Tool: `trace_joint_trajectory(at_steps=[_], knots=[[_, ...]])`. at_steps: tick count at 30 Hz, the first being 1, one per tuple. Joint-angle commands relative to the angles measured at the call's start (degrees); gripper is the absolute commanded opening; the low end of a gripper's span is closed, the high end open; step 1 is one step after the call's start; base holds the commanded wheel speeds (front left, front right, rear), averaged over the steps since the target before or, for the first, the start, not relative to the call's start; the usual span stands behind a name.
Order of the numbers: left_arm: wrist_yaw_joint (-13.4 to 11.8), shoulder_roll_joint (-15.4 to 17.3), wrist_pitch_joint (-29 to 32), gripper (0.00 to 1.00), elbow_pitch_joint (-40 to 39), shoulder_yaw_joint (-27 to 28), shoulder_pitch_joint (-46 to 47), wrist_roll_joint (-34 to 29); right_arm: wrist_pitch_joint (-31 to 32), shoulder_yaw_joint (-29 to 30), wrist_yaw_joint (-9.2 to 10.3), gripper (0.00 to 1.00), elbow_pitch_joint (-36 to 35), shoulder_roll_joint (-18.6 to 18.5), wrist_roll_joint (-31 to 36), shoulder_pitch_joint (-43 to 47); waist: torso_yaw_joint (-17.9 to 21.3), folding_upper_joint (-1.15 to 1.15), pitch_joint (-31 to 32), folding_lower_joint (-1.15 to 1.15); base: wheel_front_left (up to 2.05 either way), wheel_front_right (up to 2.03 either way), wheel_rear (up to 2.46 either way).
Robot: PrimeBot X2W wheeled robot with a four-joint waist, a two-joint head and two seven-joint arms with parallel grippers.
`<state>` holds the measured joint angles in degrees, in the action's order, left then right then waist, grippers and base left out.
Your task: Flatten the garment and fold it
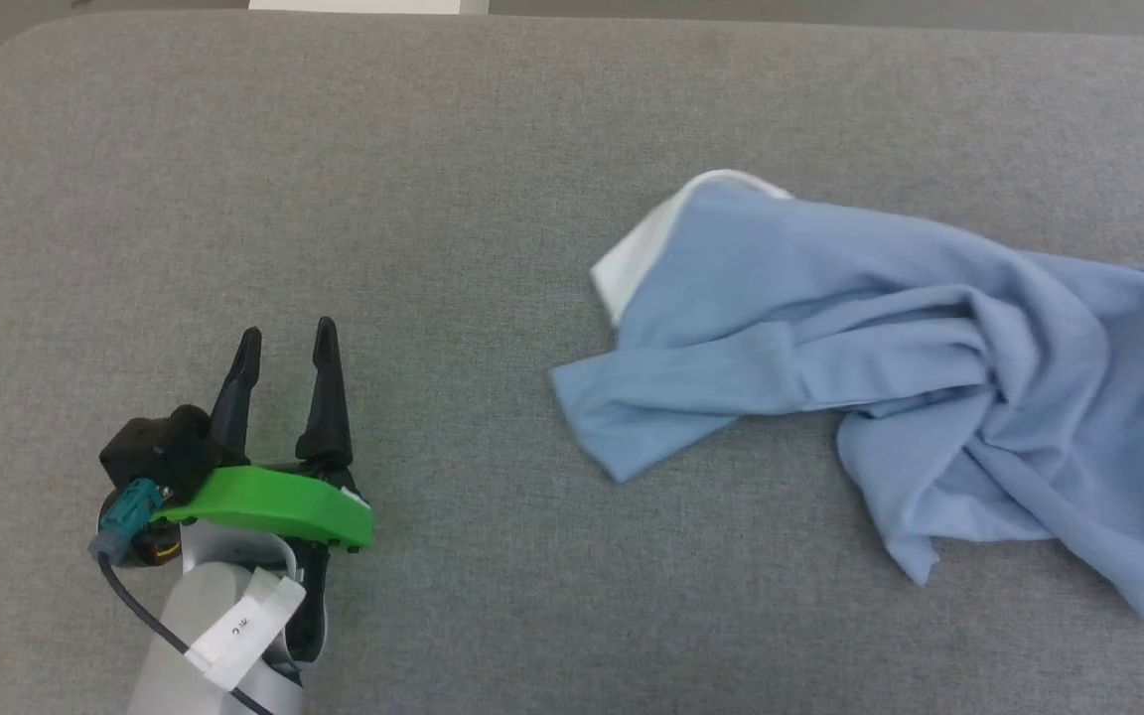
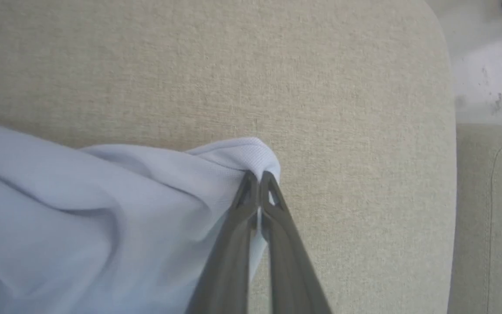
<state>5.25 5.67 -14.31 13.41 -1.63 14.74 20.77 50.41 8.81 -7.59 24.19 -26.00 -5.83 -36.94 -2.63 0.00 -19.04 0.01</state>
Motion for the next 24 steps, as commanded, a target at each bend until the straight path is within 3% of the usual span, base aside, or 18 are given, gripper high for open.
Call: trace_joint_trajectory(at_steps=[1,6,7,8,9,10,16,24], knots=[[0.2,0.6,-0.5,1.0,-0.1,-0.1,0.6,0.5,0.4,2.8,0.1,0.0,0.2,1.3,1.9,1.6,-0.2,0.0,-0.2,-0.01,0.0,0.0,0.0],[0.2,0.9,-0.5,1.0,0.1,-0.2,0.3,0.7,0.6,8.7,0.1,0.0,-0.8,5.3,4.6,4.3,-0.1,0.0,0.1,-0.01,0.0,0.0,0.0],[0.1,1.0,-0.5,1.0,0.2,-0.2,0.2,0.7,-0.2,9.1,0.1,0.44,-1.3,6.1,4.6,4.5,0.0,0.0,0.4,-0.01,0.0,0.0,0.0],[0.1,1.0,-0.4,1.0,0.3,-0.3,0.1,0.7,-0.9,9.2,0.1,1.0,-1.7,6.7,4.3,4.6,0.1,0.0,0.7,-0.01,0.0,0.0,0.0],[0.1,1.1,-0.3,1.0,0.5,-0.4,0.1,0.7,-2.1,9.5,0.1,1.0,-2.5,7.5,3.8,4.5,0.1,0.0,1.1,-0.01,0.0,0.0,0.0],[0.2,1.2,-0.1,1.0,0.6,-0.8,-0.1,0.7,-7.2,10.4,0.1,1.0,-5.8,9.2,1.8,4.1,0.4,0.0,2.4,-0.01,0.0,0.0,0.0],[0.0,1.5,0.2,1.0,0.8,-1.1,-1.1,0.8,-22.1,10.1,0.1,1.0,-12.4,12.1,-2.4,5.2,1.4,0.0,5.3,-0.01,0.0,0.0,0.0],[-0.4,1.6,0.5,1.0,0.6,-1.5,-3.3,1.1,-40.2,8.0,0.1,1.0,-17.2,16.0,-4.9,14.2,2.7,0.0,9.4,-0.01,0.0,0.0,0.0]])
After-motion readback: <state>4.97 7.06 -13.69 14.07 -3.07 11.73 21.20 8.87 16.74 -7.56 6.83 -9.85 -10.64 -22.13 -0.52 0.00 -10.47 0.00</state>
